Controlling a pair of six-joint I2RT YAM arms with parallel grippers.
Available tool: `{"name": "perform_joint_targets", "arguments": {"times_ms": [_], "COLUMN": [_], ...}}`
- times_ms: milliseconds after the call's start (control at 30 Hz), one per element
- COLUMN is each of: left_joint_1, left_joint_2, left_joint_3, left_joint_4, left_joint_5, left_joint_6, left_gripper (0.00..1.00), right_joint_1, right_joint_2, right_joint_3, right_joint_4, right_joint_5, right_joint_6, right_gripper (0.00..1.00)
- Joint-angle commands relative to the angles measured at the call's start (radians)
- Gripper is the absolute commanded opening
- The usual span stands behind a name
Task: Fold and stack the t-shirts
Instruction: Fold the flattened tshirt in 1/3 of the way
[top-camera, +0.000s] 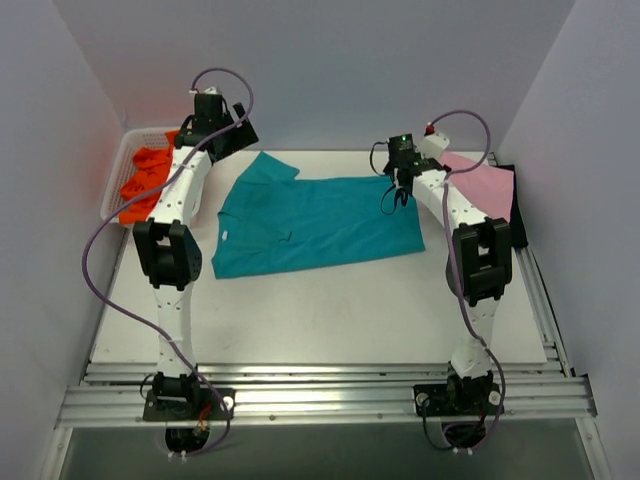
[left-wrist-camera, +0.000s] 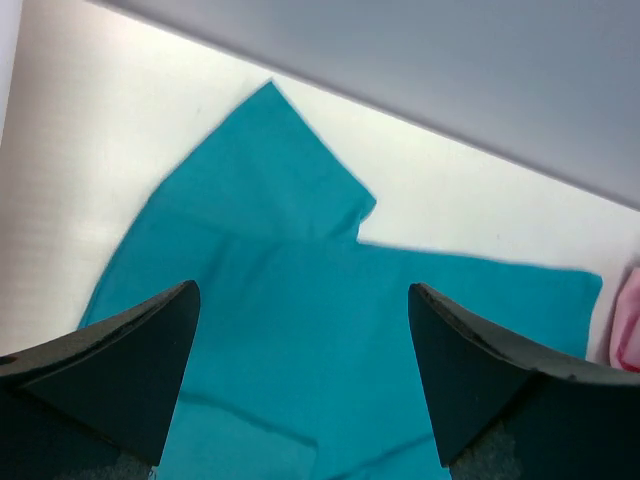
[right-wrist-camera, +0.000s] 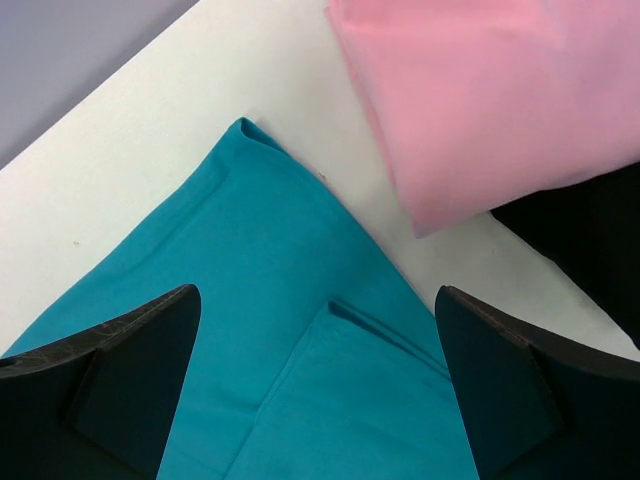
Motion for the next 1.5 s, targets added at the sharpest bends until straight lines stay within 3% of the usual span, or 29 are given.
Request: {"name": "perform_joint_targets", "arguments": {"times_ms": [0, 67, 133, 300, 467, 700, 733, 800, 833, 900, 933, 967, 1000, 1067, 1133, 1167, 1267, 1467], "left_joint_1": [0.019, 0.027, 0.045, 0.094, 0.096, 0.093, 0.090, 0.079, 0.076, 0.067, 0.063, 0.059, 0.057, 0.054, 0.039, 0.031, -0.001, -0.051], "left_joint_2": [0.222, 0.355, 0.405, 0.432, 0.592, 0.554, 0.496, 0.395, 0.339, 0.183, 0.141, 0.073, 0.046, -0.014, -0.108, -0.147, -0.282, -0.377], "left_joint_3": [0.314, 0.447, 0.504, 0.322, 0.486, 0.400, 0.370, 0.253, 0.104, -0.012, -0.092, -0.114, -0.129, -0.178, -0.271, -0.421, -0.671, -0.881], "left_joint_4": [-0.097, -0.136, -0.077, 0.170, 0.133, 0.179, 0.205, 0.279, 0.382, 0.460, 0.504, 0.503, 0.488, 0.419, 0.441, 0.483, 0.661, 0.670], "left_joint_5": [0.054, 0.063, 0.094, 0.155, 0.204, 0.204, 0.188, 0.161, 0.145, 0.120, 0.108, 0.086, 0.076, 0.060, 0.033, 0.013, -0.052, -0.063], "left_joint_6": [0.089, 0.107, 0.120, 0.037, 0.012, 0.037, 0.050, 0.072, 0.078, 0.107, 0.120, 0.126, 0.127, 0.104, 0.091, 0.092, 0.109, 0.046], "left_gripper": [0.94, 0.94, 0.94, 0.94, 0.96, 1.00, 0.95, 0.93, 0.93, 0.94, 0.94, 0.94, 0.94, 0.93, 0.91, 0.90, 0.90, 0.89], "right_joint_1": [-0.033, -0.050, -0.057, -0.065, -0.067, -0.051, -0.044, -0.036, -0.033, -0.025, -0.024, -0.024, -0.024, -0.024, -0.024, -0.024, -0.016, -0.013], "right_joint_2": [0.010, 0.004, -0.018, -0.058, -0.068, -0.148, -0.153, -0.150, -0.144, -0.110, -0.096, -0.078, -0.041, 0.001, 0.050, 0.062, 0.093, 0.100], "right_joint_3": [-0.028, -0.056, -0.126, -0.309, -0.377, -0.417, -0.417, -0.383, -0.363, -0.308, -0.289, -0.268, -0.224, -0.184, -0.150, -0.150, -0.170, -0.255], "right_joint_4": [0.094, 0.143, 0.211, 0.386, 0.450, 0.522, 0.536, 0.541, 0.535, 0.527, 0.523, 0.513, 0.483, 0.454, 0.421, 0.420, 0.423, 0.414], "right_joint_5": [-0.069, -0.111, -0.141, -0.226, -0.270, -0.232, -0.217, -0.210, -0.206, -0.209, -0.215, -0.217, -0.221, -0.241, -0.252, -0.261, -0.270, -0.241], "right_joint_6": [-0.086, -0.089, -0.086, -0.058, -0.050, -0.073, -0.081, -0.099, -0.115, -0.130, -0.141, -0.139, -0.136, -0.132, -0.121, -0.112, -0.109, -0.067], "right_gripper": [1.00, 1.00, 1.00, 1.00, 1.00, 0.99, 1.00, 0.99, 0.98, 0.90, 0.81, 0.59, 0.29, 0.00, 0.00, 0.00, 0.00, 0.00]}}
